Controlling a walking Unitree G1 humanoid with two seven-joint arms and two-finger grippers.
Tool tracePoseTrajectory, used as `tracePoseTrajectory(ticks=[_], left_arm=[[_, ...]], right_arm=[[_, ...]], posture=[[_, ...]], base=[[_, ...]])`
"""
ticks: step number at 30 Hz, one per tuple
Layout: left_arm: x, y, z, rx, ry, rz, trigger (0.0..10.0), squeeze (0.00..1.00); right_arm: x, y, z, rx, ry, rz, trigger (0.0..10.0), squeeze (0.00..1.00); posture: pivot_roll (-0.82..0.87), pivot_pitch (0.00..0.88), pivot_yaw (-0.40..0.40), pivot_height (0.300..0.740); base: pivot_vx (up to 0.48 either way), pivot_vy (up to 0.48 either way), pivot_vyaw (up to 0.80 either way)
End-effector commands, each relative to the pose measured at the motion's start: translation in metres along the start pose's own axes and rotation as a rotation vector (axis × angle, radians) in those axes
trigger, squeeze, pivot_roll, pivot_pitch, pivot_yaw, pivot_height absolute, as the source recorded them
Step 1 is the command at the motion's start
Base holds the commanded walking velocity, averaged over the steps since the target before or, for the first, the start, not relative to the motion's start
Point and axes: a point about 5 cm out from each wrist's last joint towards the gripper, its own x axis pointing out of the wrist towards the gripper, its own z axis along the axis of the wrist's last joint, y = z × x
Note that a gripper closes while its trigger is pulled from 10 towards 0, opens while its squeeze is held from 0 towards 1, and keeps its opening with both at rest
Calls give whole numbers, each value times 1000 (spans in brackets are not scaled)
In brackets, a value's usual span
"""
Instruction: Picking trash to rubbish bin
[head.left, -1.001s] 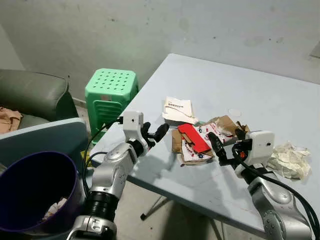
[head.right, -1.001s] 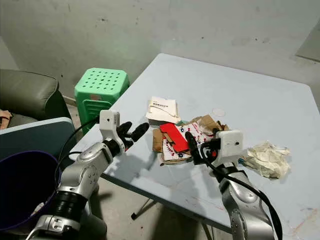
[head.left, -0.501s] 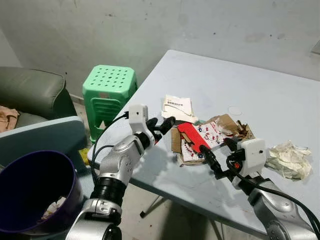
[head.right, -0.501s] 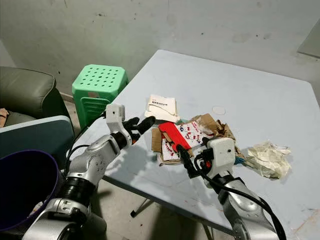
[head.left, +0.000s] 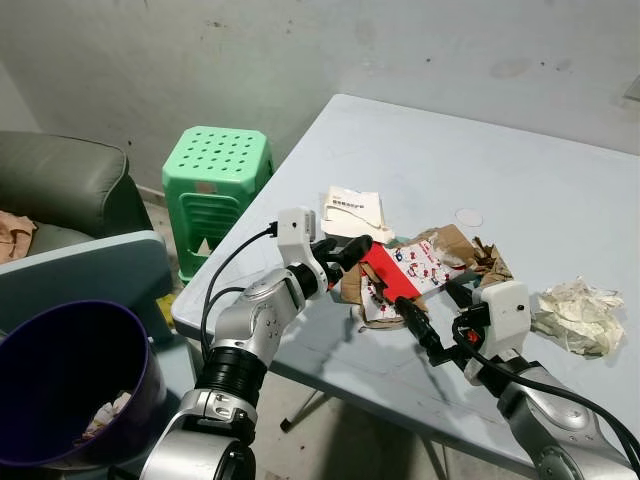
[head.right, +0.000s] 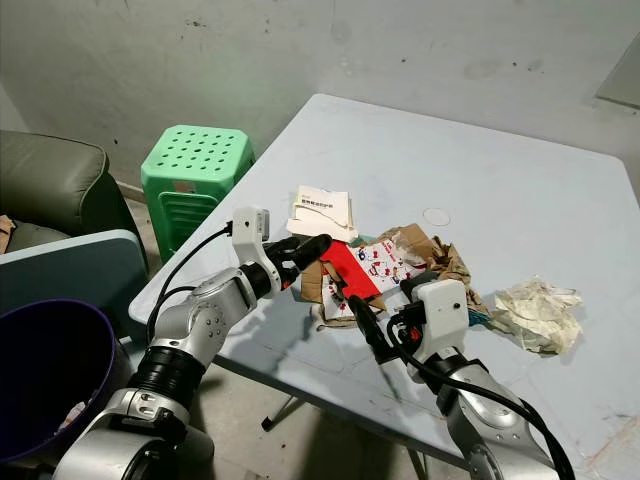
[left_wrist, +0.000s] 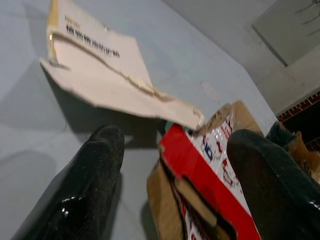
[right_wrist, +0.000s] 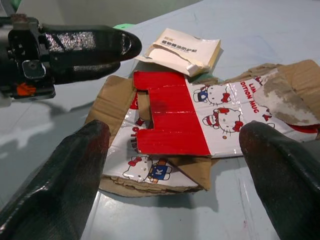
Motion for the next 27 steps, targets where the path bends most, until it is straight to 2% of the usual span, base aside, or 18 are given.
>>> tracePoseTrajectory(ticks=[1, 8, 12, 20, 23, 27], left_arm=[[-2, -4, -8, -2, 24, -12, 10000, 0], [-13, 0, -11, -28, 27, 4, 10000, 0], [-21, -3, -18, -49, 45, -17, 10000, 0], [-23, -16, -27, -80, 86, -59, 10000, 0], [-22, -18, -27, -57, 85, -64, 10000, 0], [-19, -22, -27, -65, 102, -84, 10000, 0]], right_arm=[[-3, 0, 3, -7, -5, -5, 10000, 0], [-1, 2, 2, -8, -3, -1, 10000, 0], [-1, 2, 1, -5, 1, 3, 10000, 0], [2, 3, 2, -9, 1, 5, 10000, 0], [1, 2, 2, -17, -2, 0, 10000, 0], [-2, 3, 3, -13, -4, -10, 10000, 0]], posture=[[-61, 109, -44, 740], [-54, 101, -42, 740], [-46, 96, -43, 740], [-48, 92, -43, 740], [-53, 93, -41, 740], [-73, 101, -32, 740]], base=[[0, 0, 0], [0, 0, 0], [0, 0, 0], [0, 0, 0], [0, 0, 0], [0, 0, 0]])
